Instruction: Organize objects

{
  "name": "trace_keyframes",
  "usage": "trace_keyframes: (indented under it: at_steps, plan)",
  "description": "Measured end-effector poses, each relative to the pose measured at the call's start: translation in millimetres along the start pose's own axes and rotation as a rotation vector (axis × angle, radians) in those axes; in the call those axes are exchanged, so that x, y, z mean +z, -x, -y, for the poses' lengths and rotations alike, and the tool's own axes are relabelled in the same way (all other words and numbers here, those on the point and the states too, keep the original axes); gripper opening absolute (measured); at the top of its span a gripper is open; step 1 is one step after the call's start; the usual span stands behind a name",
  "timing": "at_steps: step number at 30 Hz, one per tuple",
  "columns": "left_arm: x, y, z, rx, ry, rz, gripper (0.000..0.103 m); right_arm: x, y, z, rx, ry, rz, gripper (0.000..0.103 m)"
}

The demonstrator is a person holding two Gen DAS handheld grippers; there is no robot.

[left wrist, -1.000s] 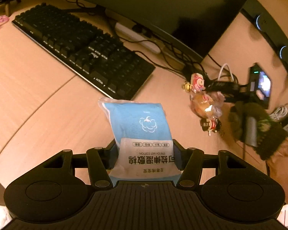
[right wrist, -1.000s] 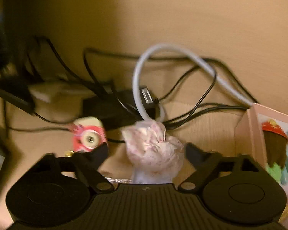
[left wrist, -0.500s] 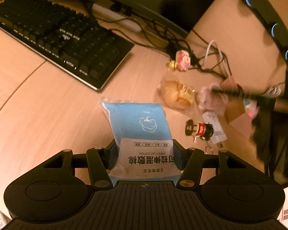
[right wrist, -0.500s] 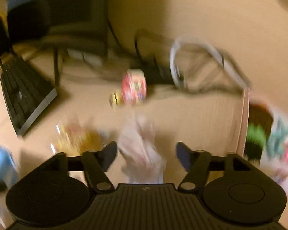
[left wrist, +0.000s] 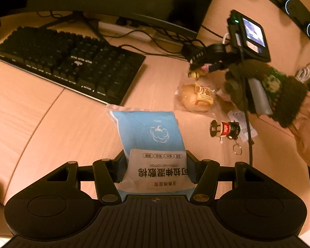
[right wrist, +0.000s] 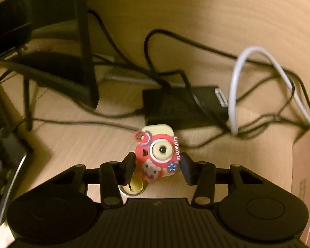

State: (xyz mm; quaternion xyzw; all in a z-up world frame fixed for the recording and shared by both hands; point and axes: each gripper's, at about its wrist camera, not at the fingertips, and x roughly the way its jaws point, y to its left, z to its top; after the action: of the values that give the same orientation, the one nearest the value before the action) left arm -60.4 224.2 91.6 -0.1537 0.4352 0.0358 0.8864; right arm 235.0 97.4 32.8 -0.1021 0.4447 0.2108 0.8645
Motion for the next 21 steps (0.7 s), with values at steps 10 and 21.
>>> trace_keyframes:
  at_steps: [10,21]
  plan:
    - [-1,-7,30,-0.041,-0.115,-0.018,0.061,-105,89,9,0.108,0.097,-0.024,0.046]
    - [-9,-45,72,-0.159,-0.189,-0.074,0.061,-194,168,34,0.042,0.119,0.076,0.079]
